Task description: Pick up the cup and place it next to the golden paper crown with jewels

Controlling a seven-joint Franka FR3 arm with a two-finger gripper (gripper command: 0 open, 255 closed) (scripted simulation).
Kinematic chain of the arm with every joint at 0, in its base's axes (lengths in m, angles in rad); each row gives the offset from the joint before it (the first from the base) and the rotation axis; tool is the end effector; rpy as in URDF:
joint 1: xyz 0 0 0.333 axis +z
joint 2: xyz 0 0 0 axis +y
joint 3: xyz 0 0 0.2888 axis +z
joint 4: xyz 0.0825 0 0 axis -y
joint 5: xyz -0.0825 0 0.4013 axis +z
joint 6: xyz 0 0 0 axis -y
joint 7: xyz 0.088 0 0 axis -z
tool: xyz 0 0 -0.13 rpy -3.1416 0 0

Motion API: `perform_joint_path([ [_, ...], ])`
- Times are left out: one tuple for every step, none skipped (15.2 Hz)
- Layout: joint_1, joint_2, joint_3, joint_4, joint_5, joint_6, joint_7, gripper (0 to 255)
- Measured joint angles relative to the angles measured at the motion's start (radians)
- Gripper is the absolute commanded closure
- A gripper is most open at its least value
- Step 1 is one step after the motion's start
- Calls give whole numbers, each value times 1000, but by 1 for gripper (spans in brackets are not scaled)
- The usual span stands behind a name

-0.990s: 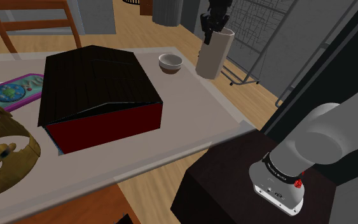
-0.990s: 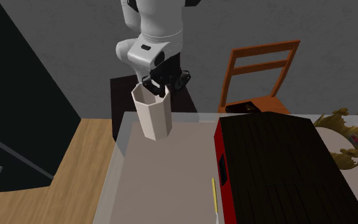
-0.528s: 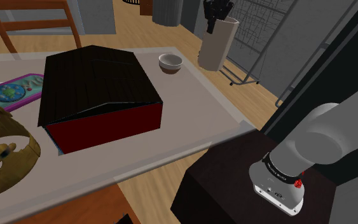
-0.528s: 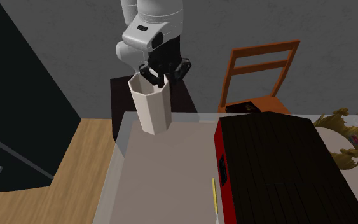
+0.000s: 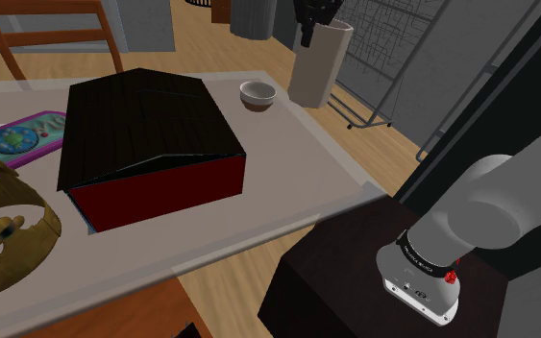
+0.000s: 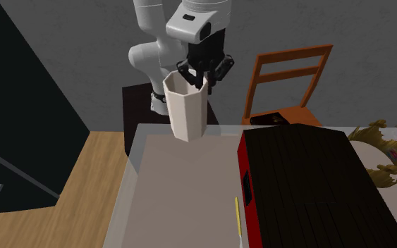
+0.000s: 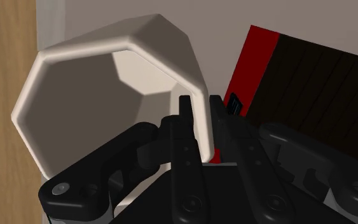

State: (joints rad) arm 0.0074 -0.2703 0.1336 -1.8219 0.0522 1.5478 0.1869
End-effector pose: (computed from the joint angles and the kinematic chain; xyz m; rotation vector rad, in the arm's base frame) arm 0.4834 0.0825 0.5918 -3.1252 0.0778 0.0136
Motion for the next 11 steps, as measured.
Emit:
perform_joint_path([
  [8,12,14,13,2,0,22,255],
  [17,16,31,16,6,1,48,255],
  [25,26,45,24,8,4,69,255],
  [34,22,60,13,12,12,93,255],
  [43,31,77,19,14,17,119,255],
  [53,38,93,24,16,20,144,255],
  [63,53,112,34,17,25,172,255],
  [70,68,125,51,16,25,193,255],
  [81,87,145,67,15,28,224,255],
  [90,96,160,78,15,26,249,255],
  [98,115,174,98,12,26,272,255],
])
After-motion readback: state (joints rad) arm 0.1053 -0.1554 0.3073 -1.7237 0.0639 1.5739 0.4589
